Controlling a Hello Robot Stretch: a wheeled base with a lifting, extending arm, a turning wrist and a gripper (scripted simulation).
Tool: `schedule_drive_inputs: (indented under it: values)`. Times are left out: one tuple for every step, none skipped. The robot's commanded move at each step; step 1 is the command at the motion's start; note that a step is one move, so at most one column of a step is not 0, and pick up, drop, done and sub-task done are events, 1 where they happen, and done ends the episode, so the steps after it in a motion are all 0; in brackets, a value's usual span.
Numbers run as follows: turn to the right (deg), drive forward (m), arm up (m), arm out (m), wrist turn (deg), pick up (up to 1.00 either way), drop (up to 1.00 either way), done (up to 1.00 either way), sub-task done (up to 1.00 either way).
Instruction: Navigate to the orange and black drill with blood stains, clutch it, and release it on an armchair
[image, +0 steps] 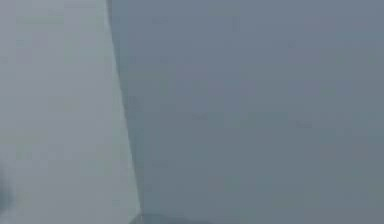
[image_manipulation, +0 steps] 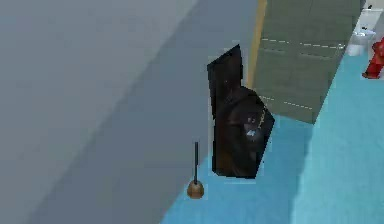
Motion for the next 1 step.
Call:
schedule_drive_inputs:
  values:
    - [-45.0, 0.0, 0.0, 0.0, 0.0, 0.0, 0.0, 0.0, 0.0]
